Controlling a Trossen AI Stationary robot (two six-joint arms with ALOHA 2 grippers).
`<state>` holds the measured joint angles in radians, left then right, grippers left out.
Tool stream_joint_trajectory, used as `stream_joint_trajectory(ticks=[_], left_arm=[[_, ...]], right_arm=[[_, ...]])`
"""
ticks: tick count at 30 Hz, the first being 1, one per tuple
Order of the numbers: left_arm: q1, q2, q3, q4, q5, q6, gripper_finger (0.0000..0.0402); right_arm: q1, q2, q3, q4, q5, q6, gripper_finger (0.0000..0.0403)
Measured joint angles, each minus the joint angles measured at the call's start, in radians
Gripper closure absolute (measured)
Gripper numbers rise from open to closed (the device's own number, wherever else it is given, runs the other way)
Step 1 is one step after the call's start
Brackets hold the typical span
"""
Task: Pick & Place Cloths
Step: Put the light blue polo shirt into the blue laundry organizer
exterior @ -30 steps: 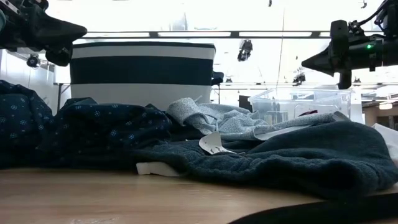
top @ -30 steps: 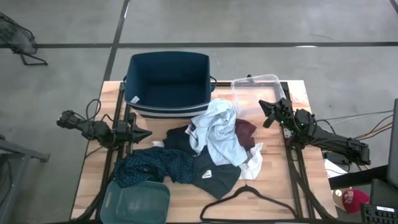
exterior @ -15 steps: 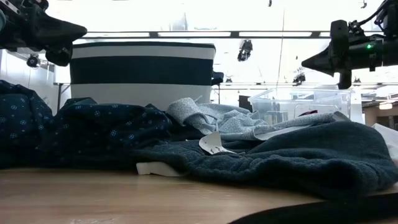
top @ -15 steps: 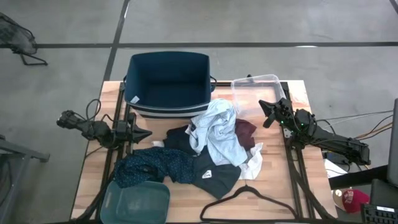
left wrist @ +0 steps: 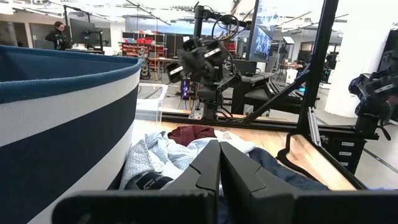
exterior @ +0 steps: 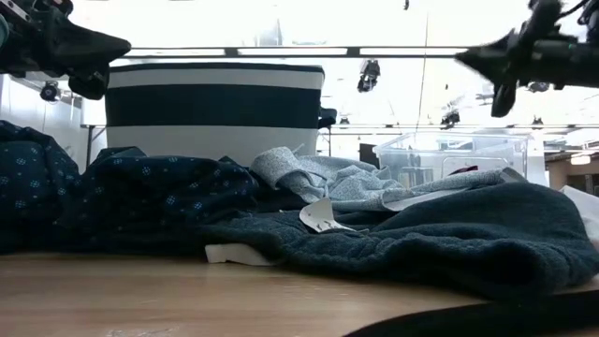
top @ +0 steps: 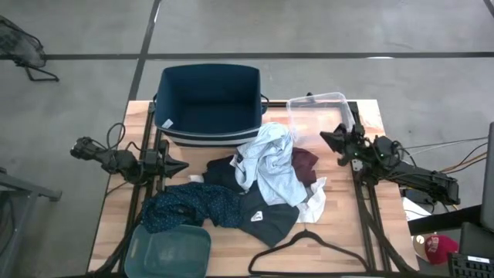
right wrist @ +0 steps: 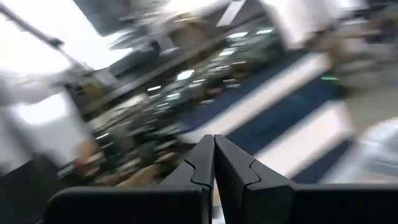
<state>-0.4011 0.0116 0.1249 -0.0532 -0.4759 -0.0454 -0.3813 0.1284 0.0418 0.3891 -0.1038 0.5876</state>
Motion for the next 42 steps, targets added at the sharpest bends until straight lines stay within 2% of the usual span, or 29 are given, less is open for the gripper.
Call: stream_joint_trajectory(ticks=[3,6,13,16,18,24,27,35,39,42], left_arm=[[0.000,0.000,0.000,0.000,0.000,0.000,0.0388],[0.000,0.000,0.000,0.000,0.000,0.000,0.0388],[0.000,0.000,0.000,0.000,0.000,0.000,0.0388],[-0.001,0.000,0.000,0.000,0.000,0.000,0.0388],[-0.001,0.000,0.000,0.000,0.000,0.000,0.0388],[-0.001,0.000,0.000,0.000,0.000,0.000,0.0388],[-0.001,0.000,0.000,0.000,0.000,0.000,0.0388],[-0.001,0.000,0.000,0.000,0.000,0.000,0.0388],[-0.001,0.000,0.000,0.000,0.000,0.000,0.0388],[-0.001,0.000,0.000,0.000,0.000,0.000,0.0388]], right_arm=[[0.006,0.000,0.000,0.036,-0.110,-0.001,0.0394],[0.032,0.014,0.000,0.035,-0.133,-0.023,0.0394],[0.174,0.176,0.000,0.114,-0.128,-0.014,0.0393],[0.267,0.281,0.015,0.168,-0.051,-0.023,0.0384],[0.320,0.351,0.065,0.176,-0.003,-0.063,0.0375],[0.428,0.572,0.260,0.141,-0.005,-0.221,0.0339],[0.427,0.658,0.381,0.018,0.055,-0.229,0.0319],[0.427,0.938,0.710,-0.541,0.297,-0.344,0.0239],[0.427,1.082,0.840,-0.761,0.315,-0.364,0.0190],[0.436,1.184,0.893,-0.814,0.316,-0.377,0.0160]])
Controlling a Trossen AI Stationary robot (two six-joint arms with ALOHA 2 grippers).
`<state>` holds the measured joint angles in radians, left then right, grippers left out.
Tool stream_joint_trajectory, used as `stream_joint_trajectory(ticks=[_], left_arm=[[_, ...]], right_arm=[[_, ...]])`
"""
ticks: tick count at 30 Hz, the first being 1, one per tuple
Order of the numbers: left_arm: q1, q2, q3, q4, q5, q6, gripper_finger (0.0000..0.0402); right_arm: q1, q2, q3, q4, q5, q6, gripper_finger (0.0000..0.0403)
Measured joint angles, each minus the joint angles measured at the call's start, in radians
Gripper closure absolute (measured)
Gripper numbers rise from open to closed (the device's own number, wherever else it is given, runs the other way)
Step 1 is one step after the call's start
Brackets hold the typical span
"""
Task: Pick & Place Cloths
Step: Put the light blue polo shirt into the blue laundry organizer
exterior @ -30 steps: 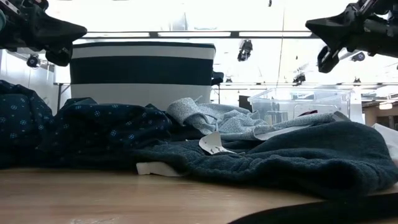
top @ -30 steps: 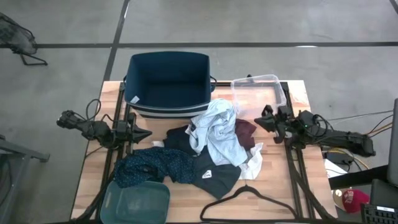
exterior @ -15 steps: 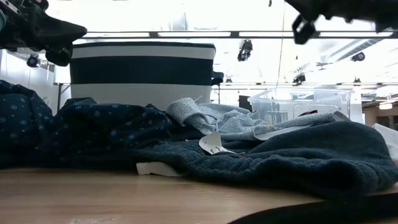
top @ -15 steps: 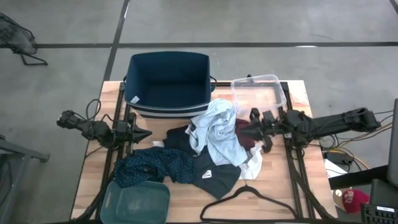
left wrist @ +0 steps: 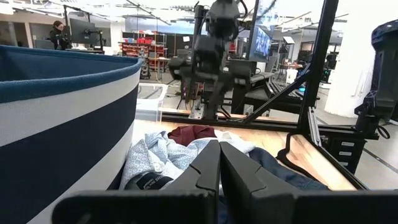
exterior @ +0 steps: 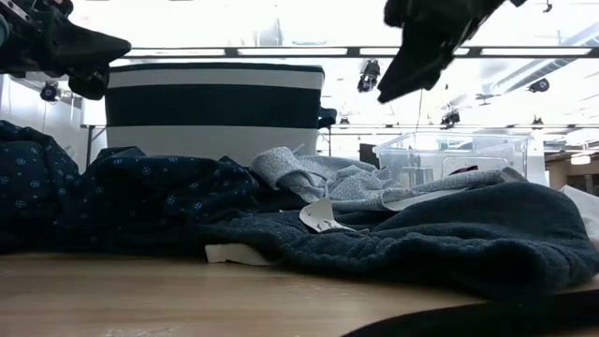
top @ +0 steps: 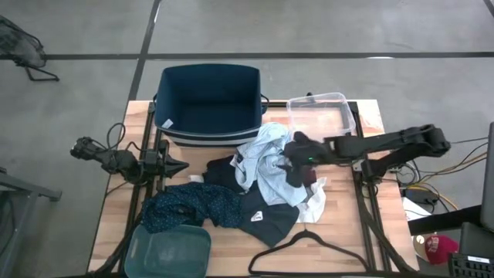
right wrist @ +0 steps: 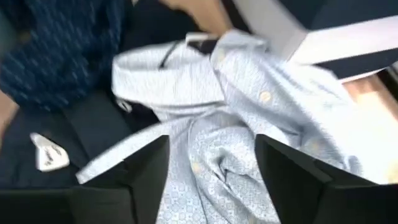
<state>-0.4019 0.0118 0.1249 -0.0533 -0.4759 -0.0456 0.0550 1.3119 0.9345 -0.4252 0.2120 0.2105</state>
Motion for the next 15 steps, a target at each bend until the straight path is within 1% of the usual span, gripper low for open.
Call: stream_joint_trajectory(ticks=[3,7,9,12,15], left_arm=[[0.000,0.000,0.000,0.000,0.000,0.000,0.0388],[0.001,0.000,0.000,0.000,0.000,0.000,0.0388],[0.001,0.000,0.000,0.000,0.000,0.000,0.0388],[0.001,0.000,0.000,0.000,0.000,0.000,0.0388],[0.001,0.000,0.000,0.000,0.000,0.000,0.0388]], right_arm=[[0.014,0.109,0.018,-0.007,0.010,-0.015,0.0134],[0.028,0.232,0.051,-0.006,0.094,-0.037,0.0101],[0.028,0.291,0.065,-0.006,0.118,-0.050,0.0086],[0.028,0.365,0.088,-0.010,0.131,-0.054,0.0069],[0.027,0.427,0.116,-0.007,0.146,-0.065,0.0060]])
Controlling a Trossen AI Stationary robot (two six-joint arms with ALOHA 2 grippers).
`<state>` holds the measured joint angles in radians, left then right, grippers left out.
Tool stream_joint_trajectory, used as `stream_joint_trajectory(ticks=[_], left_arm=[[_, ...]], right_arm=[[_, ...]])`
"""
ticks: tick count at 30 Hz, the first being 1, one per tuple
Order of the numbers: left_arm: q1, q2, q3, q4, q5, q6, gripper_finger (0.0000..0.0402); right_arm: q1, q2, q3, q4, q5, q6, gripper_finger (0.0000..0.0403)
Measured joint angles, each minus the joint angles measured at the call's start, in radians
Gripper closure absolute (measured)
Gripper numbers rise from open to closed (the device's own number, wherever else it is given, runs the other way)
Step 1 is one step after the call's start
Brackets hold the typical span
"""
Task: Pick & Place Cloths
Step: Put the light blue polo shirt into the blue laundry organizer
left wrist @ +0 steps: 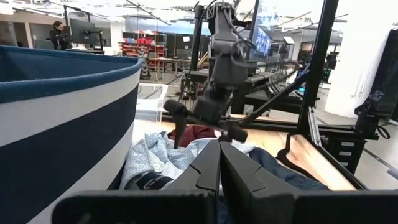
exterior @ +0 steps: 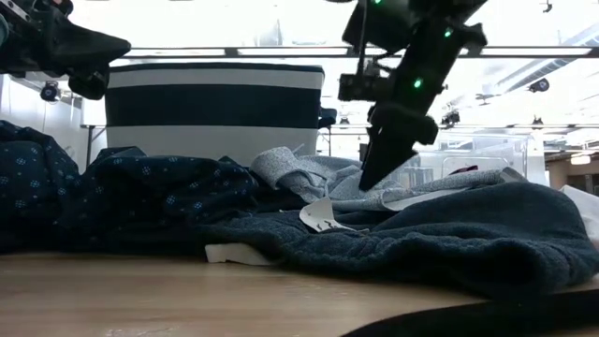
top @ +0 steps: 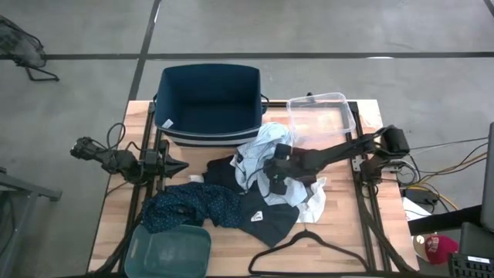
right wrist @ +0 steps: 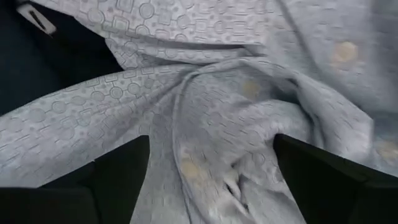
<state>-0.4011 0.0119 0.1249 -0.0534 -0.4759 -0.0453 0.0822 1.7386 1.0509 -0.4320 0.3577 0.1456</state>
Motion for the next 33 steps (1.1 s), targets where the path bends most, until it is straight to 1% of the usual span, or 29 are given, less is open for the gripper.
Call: stream_joint_trajectory(ticks=[3,5,7,10,13,15,19,20,21,23,25,29,33], left_arm=[[0.000,0.001,0.000,0.000,0.000,0.000,0.0388],[0.000,0.001,0.000,0.000,0.000,0.000,0.0388],[0.000,0.002,0.000,0.000,0.000,0.000,0.0388],[0.000,0.002,0.000,0.000,0.000,0.000,0.0388],[0.000,0.002,0.000,0.000,0.000,0.000,0.0388],[0.000,0.002,0.000,0.000,0.000,0.000,0.0388],[-0.001,0.002,0.000,0.000,0.000,0.000,0.0388],[-0.001,0.002,0.000,0.000,0.000,0.000,0.0388],[-0.001,0.002,0.000,0.000,0.000,0.000,0.0388],[-0.001,0.002,0.000,0.000,0.000,0.000,0.0388],[-0.001,0.002,0.000,0.000,0.000,0.000,0.0388],[-0.001,0.002,0.000,0.000,0.000,0.000,0.0388],[-0.001,0.002,0.000,0.000,0.000,0.000,0.0388]], right_arm=[[0.000,0.058,0.025,-0.015,0.076,-0.015,0.0059],[-0.001,0.084,0.045,-0.031,0.113,-0.031,0.0066],[0.000,0.106,0.062,-0.043,0.141,-0.044,0.0080],[0.000,0.129,0.084,-0.063,0.167,-0.058,0.0116],[0.000,0.127,0.097,-0.065,0.169,-0.076,0.0172],[0.000,0.124,0.101,-0.077,0.169,-0.078,0.0220],[0.000,0.120,0.133,-0.143,0.169,-0.091,0.0344],[0.000,0.120,0.142,-0.161,0.169,-0.101,0.0369],[0.000,0.120,0.151,-0.172,0.169,-0.107,0.0377],[0.003,0.120,0.174,-0.200,0.167,-0.112,0.0382],[0.009,0.117,0.218,-0.274,0.166,-0.117,0.0388],[0.039,0.115,0.356,-0.455,0.167,-0.120,0.0390],[0.075,0.114,0.511,-0.569,0.167,-0.138,0.0391]])
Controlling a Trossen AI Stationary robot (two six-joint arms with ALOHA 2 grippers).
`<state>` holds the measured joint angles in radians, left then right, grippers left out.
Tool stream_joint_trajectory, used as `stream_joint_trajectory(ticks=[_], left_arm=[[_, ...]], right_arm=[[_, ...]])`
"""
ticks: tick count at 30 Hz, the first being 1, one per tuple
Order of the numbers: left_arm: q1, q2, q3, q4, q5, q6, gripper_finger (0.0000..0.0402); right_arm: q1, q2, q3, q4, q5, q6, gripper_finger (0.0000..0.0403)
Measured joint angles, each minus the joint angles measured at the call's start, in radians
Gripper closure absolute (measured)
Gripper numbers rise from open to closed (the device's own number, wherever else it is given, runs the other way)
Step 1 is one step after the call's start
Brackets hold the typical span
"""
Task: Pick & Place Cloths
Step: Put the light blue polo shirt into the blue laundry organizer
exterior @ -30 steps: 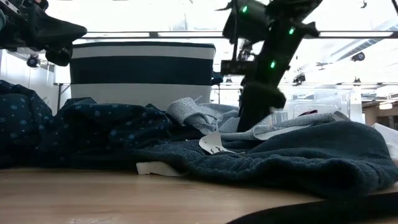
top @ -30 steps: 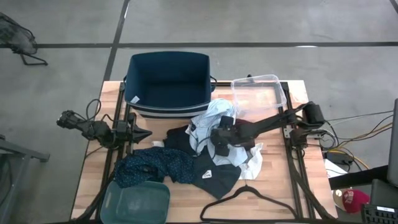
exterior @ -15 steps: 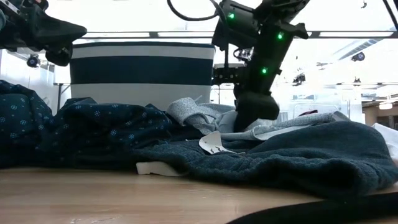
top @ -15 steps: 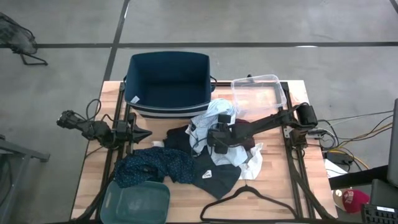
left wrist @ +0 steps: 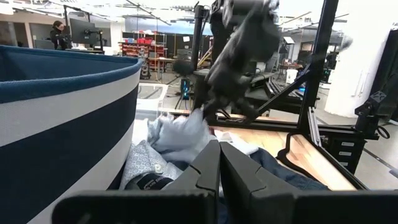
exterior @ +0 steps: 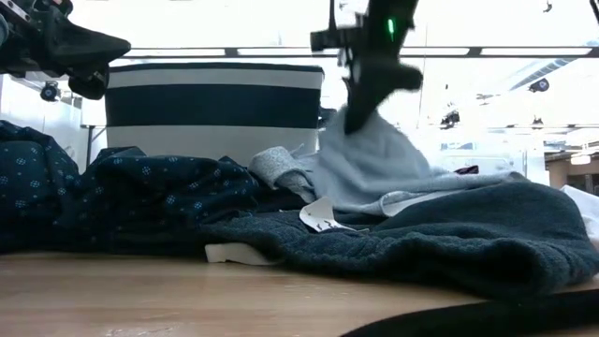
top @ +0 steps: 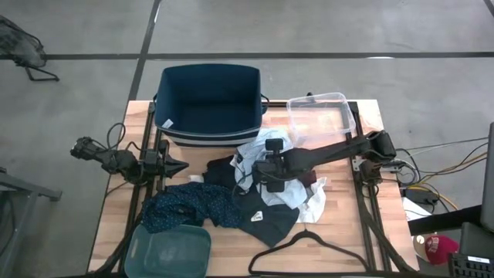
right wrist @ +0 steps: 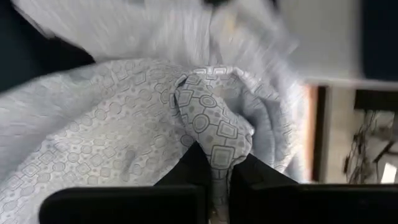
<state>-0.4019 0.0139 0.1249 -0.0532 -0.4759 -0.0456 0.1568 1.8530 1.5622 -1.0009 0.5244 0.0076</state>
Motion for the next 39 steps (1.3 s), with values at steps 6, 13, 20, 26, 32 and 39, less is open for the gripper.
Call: stream_joint_trajectory(ticks=[6,13,20,26,32,39], left_arm=[[0.000,0.000,0.000,0.000,0.000,0.000,0.0388],[0.000,0.000,0.000,0.000,0.000,0.000,0.0388],[0.001,0.000,0.000,0.000,0.000,0.000,0.0388],[0.001,0.000,0.000,0.000,0.000,0.000,0.0388],[0.001,0.003,0.000,-0.001,0.000,0.000,0.0388],[0.000,0.004,0.000,-0.001,0.000,0.000,0.0388]], right_arm=[[0.048,-0.001,0.238,-0.051,0.130,-0.092,0.0391],[0.065,-0.001,0.513,-0.046,0.213,-0.255,0.0391],[0.033,-0.001,0.737,0.103,0.212,-0.424,0.0392],[-0.016,-0.013,0.788,0.348,0.211,-0.584,0.0391],[-0.104,-0.012,0.788,0.535,0.212,-0.714,0.0391],[-0.218,0.025,0.786,0.798,0.196,-0.853,0.0392]])
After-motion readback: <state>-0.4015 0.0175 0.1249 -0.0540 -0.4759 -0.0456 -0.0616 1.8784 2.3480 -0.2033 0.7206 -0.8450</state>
